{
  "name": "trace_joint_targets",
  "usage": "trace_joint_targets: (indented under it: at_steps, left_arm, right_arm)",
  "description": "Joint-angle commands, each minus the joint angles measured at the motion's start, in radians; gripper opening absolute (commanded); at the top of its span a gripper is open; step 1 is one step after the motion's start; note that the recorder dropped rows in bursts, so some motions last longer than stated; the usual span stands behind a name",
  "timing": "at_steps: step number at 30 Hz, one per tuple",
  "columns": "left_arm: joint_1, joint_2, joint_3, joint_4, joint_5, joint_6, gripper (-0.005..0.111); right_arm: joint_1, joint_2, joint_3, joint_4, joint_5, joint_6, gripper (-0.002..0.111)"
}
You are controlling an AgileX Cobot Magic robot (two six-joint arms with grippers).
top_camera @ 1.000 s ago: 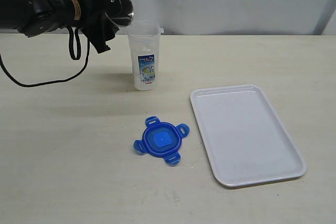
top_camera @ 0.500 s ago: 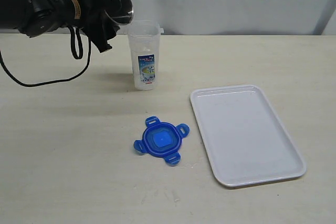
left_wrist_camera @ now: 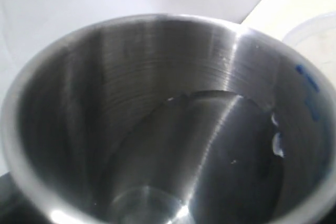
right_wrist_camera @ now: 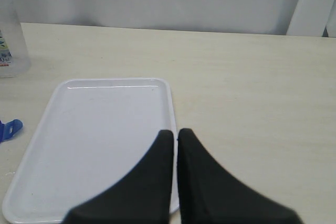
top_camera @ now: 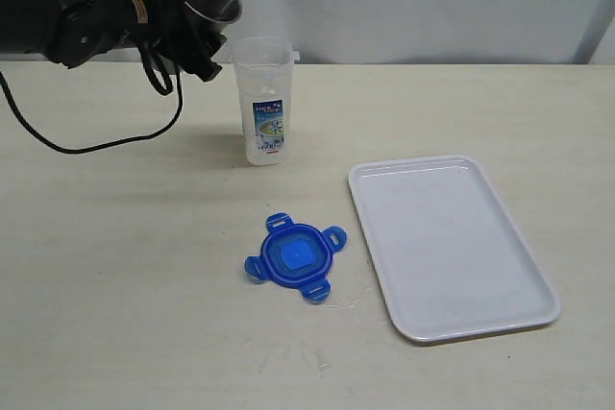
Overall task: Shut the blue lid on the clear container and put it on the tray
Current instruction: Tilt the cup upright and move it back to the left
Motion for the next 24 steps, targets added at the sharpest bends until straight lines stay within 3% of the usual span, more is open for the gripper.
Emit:
trace_joint_targets:
  at_steps: [1,5,11,17,24]
  left_arm:
    - [-0.014,-0.011,-0.017,-0.013,-0.07,-0.154,0.0]
    - [-0.008,-0.011,-0.017,-0.011,-0.117,-0.339,0.0]
    - [-0.008,-0.011,-0.017,-0.011,-0.187,-0.448,0.0]
    - [0.004,0.012,-0.017,-0.011,-0.28,-0.508,0.0]
    - [0.081,0.14,-0.017,-0.008,-0.496,-0.543,0.0]
  right_arm:
    - [-0.007,-0.004,0.003,0.005,-0.002,-0.008,0.004]
    - [-0.007,-0.004,0.003,0.005,-0.002,-0.008,0.004]
    - [-0.007,-0.004,0.003,0.005,-0.002,-0.008,0.004]
    - [-0.007,-0.004,0.003,0.005,-0.002,-0.008,0.004]
    - [-0.007,-0.004,0.003,0.005,-0.002,-0.008,0.004]
